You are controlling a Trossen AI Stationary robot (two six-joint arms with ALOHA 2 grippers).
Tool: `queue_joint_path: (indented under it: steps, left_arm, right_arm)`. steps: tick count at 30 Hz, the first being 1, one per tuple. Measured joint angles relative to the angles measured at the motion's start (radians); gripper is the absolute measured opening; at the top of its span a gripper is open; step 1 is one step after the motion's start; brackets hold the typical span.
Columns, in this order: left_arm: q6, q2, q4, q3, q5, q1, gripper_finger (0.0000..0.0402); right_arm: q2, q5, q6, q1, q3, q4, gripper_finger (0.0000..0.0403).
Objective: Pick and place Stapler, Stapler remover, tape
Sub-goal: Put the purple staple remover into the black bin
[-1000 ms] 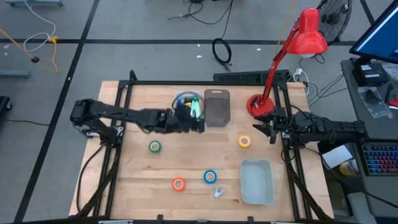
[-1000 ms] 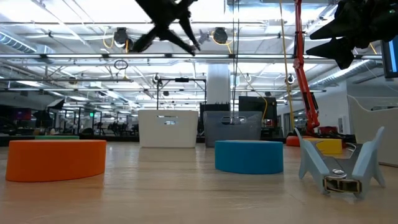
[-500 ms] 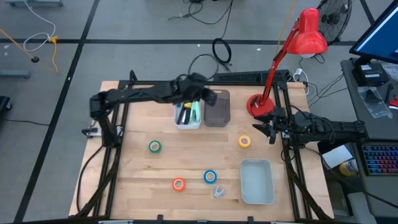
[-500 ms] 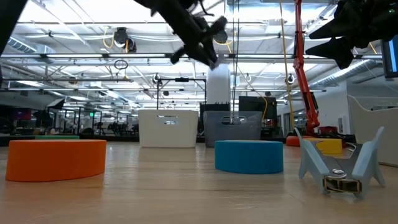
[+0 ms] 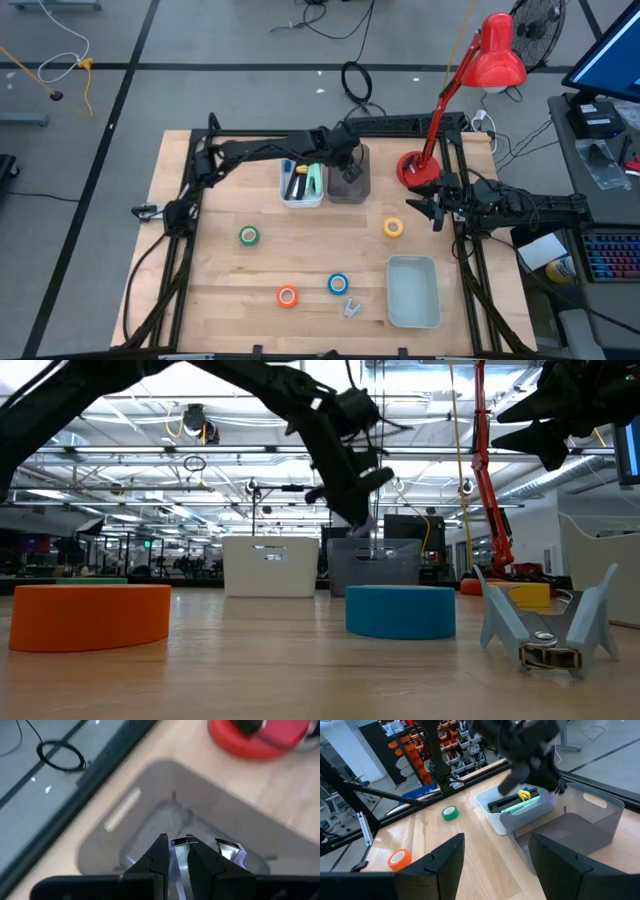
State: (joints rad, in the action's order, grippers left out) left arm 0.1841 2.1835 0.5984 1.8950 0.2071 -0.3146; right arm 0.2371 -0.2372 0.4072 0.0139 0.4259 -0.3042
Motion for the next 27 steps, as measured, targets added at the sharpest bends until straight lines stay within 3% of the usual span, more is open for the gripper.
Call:
queue_joint_path:
  steps: [23, 27]
  left_arm:
    - [-0.044, 0.119, -0.007, -0.002, 0.040, 0.058, 0.0043]
    - [-0.044, 0.118, -0.014, -0.002, 0.060, 0.058, 0.0075]
  right_arm:
    - [0.000, -0.002, 0.000, 0.000, 0.000, 0.007, 0.0212]
    - [0.000, -0.002, 0.000, 0.000, 0.000, 0.009, 0.0212]
